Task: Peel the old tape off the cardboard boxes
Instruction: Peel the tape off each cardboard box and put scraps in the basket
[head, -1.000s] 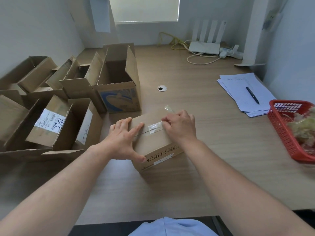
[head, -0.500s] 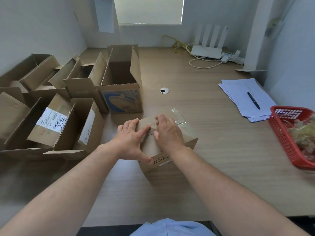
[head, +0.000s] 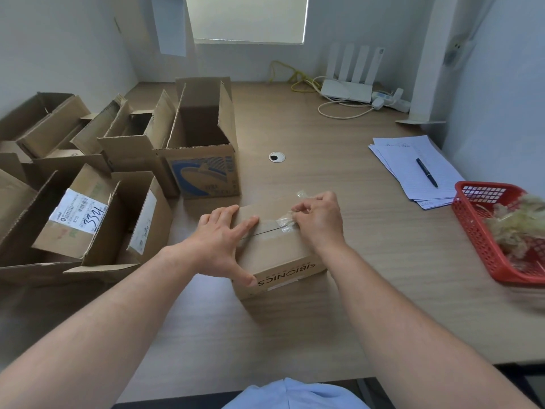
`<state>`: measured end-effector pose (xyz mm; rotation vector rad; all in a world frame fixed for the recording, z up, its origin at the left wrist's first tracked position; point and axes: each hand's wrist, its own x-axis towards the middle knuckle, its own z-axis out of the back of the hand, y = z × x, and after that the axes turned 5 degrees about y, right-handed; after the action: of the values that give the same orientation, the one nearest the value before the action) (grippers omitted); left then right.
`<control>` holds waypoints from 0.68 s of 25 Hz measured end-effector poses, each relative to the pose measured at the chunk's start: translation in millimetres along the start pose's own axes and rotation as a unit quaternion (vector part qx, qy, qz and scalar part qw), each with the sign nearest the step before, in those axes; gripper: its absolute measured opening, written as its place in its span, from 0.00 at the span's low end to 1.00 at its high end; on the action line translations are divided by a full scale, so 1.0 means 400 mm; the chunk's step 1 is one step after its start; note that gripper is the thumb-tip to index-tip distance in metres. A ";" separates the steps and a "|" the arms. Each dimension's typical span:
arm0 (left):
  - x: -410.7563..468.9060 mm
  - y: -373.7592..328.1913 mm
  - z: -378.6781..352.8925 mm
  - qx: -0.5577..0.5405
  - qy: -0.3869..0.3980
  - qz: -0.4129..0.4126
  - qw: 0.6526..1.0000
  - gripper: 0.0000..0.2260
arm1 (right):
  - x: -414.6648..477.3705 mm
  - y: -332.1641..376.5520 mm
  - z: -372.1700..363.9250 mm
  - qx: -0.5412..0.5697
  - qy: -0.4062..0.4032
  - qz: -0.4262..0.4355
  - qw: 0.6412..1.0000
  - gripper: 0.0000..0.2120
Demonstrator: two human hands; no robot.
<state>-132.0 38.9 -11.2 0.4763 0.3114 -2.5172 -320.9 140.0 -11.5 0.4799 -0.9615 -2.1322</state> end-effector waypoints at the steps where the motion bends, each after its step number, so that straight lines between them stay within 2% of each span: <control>1: -0.003 0.014 0.002 0.005 0.005 -0.007 1.000 0.55 | 0.002 -0.004 0.012 0.054 -0.009 -0.017 0.998 0.09; 5: -0.018 0.057 0.003 0.021 0.048 -0.013 0.999 0.55 | -0.002 -0.012 0.032 0.281 -0.003 -0.108 0.954 0.12; 10: 0.020 -0.027 0.004 0.037 0.050 0.012 0.998 0.64 | -0.006 -0.006 0.031 0.314 0.017 -0.154 0.937 0.12; 15: 0.047 -0.091 -0.043 0.017 0.063 0.033 0.997 0.63 | -0.037 -0.001 0.005 0.440 0.102 -0.215 0.866 0.12; 17: 0.043 -0.082 -0.075 0.015 0.063 0.039 0.997 0.61 | -0.046 -0.022 -0.011 0.369 0.094 -0.236 0.894 0.13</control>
<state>-155.7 67.0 -41.6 0.6483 0.2973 -2.4235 -310.4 155.6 -20.3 1.3875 -1.6622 -1.9910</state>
